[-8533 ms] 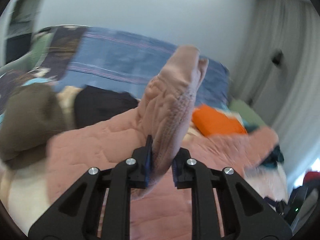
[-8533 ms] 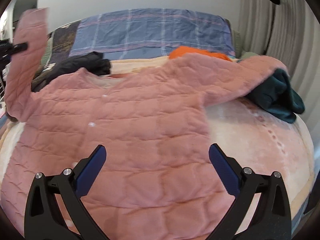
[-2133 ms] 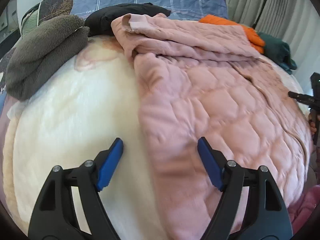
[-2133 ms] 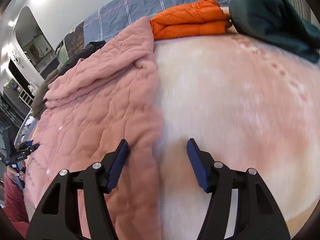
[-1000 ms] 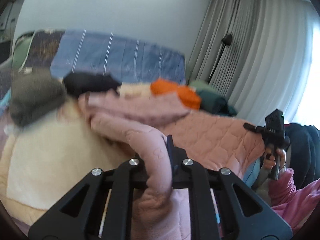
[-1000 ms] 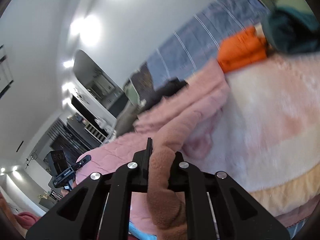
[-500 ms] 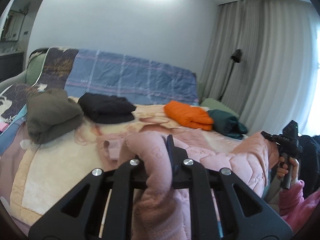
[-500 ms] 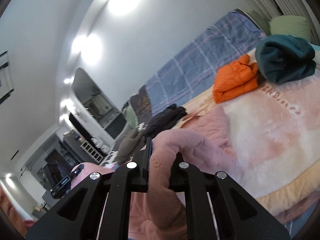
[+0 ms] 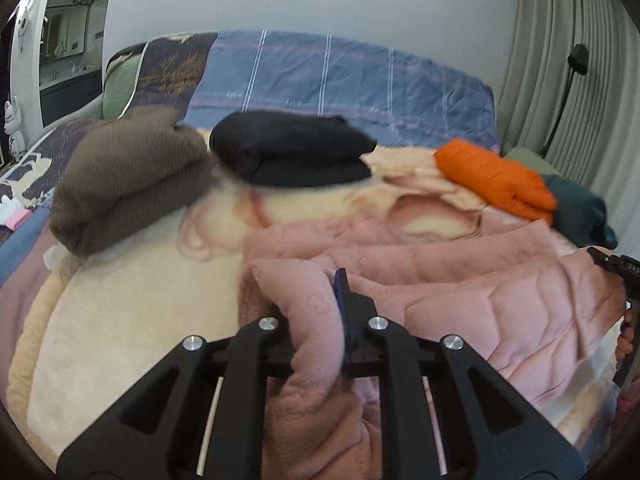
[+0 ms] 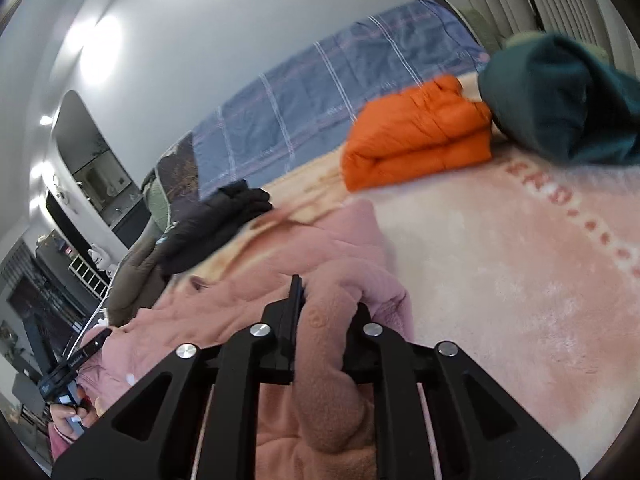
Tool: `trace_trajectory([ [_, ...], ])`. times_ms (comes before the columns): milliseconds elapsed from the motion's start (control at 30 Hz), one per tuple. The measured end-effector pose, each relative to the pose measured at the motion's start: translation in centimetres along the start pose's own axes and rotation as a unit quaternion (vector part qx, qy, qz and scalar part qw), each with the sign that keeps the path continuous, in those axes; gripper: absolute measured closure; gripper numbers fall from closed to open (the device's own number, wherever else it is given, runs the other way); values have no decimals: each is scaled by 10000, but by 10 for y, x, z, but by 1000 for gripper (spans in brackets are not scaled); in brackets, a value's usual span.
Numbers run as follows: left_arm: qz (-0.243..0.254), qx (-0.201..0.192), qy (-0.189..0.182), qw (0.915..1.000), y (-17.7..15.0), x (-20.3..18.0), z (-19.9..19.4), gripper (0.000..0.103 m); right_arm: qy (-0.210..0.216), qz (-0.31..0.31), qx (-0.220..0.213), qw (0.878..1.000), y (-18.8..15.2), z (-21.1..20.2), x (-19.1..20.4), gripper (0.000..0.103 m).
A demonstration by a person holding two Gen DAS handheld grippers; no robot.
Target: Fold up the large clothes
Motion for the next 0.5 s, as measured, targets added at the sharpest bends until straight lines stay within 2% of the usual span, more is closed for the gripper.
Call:
trace_trajectory([
  [100, 147, -89, -4, 9999, -6, 1, 1, 88, 119, -38, 37, 9999, -1, 0, -5, 87],
  [233, 304, -123, 77, 9994, -9, -3, -1, 88, 25, -282, 33, 9996, -4, -6, 4, 84],
  [300, 259, -139, 59, 9995, -10, -4, -5, 88, 71, -339, 47, 9994, -7, -12, 9, 75],
  [367, 134, -141, -68, 9998, -11, -2, -11, 82, 166, -347, 61, 9992, -8, -20, 12, 53],
  [400, 67, -135, -141, 9998, -13, 0, -15, 81, 193, -378, 44, 9991, -11, -27, 15, 49],
  [467, -26, -129, -277, 9995, -16, 3, -23, 73, -6, -485, -68, 9988, -17, -38, 21, 36],
  [500, -37, -128, -320, 9994, -19, 3, -26, 69, -123, -611, -168, 9979, -21, -47, 25, 34],
])
Point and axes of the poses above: each gripper's, at about its wrist camera, not at the fingertips, and z roughly the way its jaws point, x to its left, y to its top, the point moved 2 cm from there along z, roughly the way its jaws point, and after that the axes turned 10 degrees about x, right-handed, at the moved point
